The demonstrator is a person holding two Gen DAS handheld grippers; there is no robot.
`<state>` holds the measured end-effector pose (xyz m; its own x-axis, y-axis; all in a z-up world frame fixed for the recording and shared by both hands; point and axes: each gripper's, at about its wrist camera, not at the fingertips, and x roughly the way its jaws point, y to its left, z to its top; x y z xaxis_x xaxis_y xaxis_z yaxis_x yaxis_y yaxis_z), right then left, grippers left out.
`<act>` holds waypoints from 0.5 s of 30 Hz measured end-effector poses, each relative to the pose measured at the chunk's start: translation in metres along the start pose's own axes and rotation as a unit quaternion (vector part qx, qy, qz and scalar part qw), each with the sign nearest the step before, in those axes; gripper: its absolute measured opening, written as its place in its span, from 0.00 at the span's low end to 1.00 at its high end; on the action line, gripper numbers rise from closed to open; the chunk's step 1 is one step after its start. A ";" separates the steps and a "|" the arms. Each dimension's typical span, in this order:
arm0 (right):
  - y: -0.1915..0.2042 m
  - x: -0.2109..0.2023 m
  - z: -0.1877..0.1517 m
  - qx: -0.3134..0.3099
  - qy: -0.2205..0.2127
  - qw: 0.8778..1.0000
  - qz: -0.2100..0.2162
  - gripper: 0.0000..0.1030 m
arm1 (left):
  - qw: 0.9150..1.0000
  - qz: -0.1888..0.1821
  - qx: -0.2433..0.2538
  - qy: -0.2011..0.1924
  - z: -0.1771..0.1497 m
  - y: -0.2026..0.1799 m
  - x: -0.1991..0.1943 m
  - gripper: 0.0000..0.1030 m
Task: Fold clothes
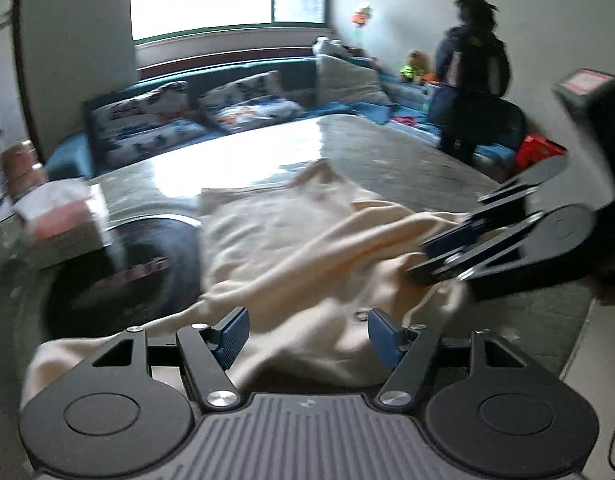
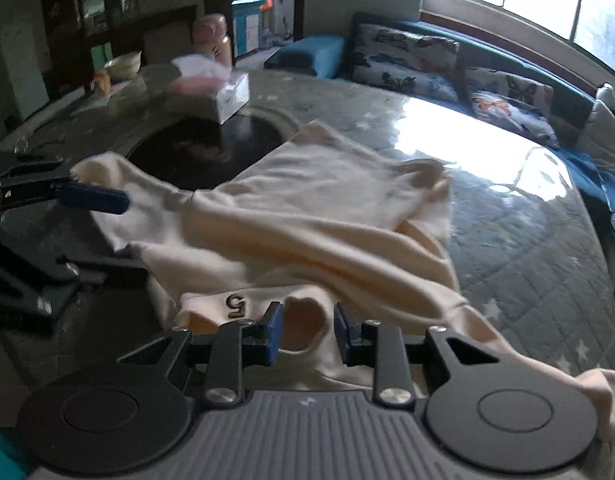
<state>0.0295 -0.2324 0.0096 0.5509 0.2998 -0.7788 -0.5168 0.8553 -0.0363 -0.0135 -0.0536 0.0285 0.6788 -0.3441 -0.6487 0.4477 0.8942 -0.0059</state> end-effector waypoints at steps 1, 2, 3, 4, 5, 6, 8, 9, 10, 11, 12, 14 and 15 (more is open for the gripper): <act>0.000 0.005 0.000 -0.002 0.006 1.000 -0.005 0.25 | 1.000 -0.006 0.002 0.003 0.001 -0.003 0.004 0.67; 0.001 0.008 -0.002 -0.003 0.009 1.000 -0.011 0.25 | 1.000 -0.013 0.004 0.006 0.001 -0.006 0.007 0.67; 0.000 0.012 -0.003 -0.002 0.012 1.000 -0.012 0.24 | 1.000 -0.020 0.004 0.009 0.000 -0.007 0.010 0.67; -0.002 0.013 -0.005 0.003 0.012 1.000 -0.012 0.22 | 1.000 -0.028 0.004 0.011 0.000 -0.008 0.012 0.67; -0.004 0.013 -0.006 0.008 0.012 1.000 -0.013 0.20 | 0.999 -0.035 0.004 0.012 0.000 -0.008 0.013 0.67; -0.006 0.012 -0.007 0.011 0.010 1.000 -0.015 0.20 | 0.999 -0.038 0.007 0.012 0.000 -0.009 0.014 0.66; -0.010 0.011 -0.008 0.018 0.011 1.000 -0.011 0.14 | 0.999 -0.044 0.012 0.014 0.000 -0.012 0.017 0.65; -0.011 0.011 -0.008 0.021 0.013 1.000 -0.008 0.11 | 0.999 -0.045 0.014 0.018 0.000 -0.013 0.020 0.65; -0.012 0.011 -0.008 0.021 0.014 1.000 -0.008 0.09 | 0.999 -0.045 0.015 0.021 0.000 -0.014 0.023 0.64; -0.011 0.011 -0.008 0.020 0.014 1.000 -0.010 0.05 | 0.999 -0.046 0.014 0.025 -0.001 -0.014 0.027 0.61; -0.011 0.010 -0.008 0.020 0.014 1.000 -0.010 0.04 | 0.998 -0.045 0.013 0.032 -0.002 -0.014 0.032 0.55; -0.010 0.006 -0.009 0.019 0.008 1.000 -0.009 0.03 | 0.998 -0.043 0.009 0.045 -0.004 -0.014 0.040 0.38; -0.009 0.004 -0.010 0.017 0.004 1.000 -0.008 0.03 | 0.998 -0.040 0.008 0.049 -0.007 -0.013 0.042 0.24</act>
<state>0.0299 -0.2432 0.0011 0.5540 0.2820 -0.7833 -0.4846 0.8743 -0.0280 0.0053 -0.0782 -0.0040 0.5810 -0.3835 -0.7179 0.5078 0.8601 -0.0485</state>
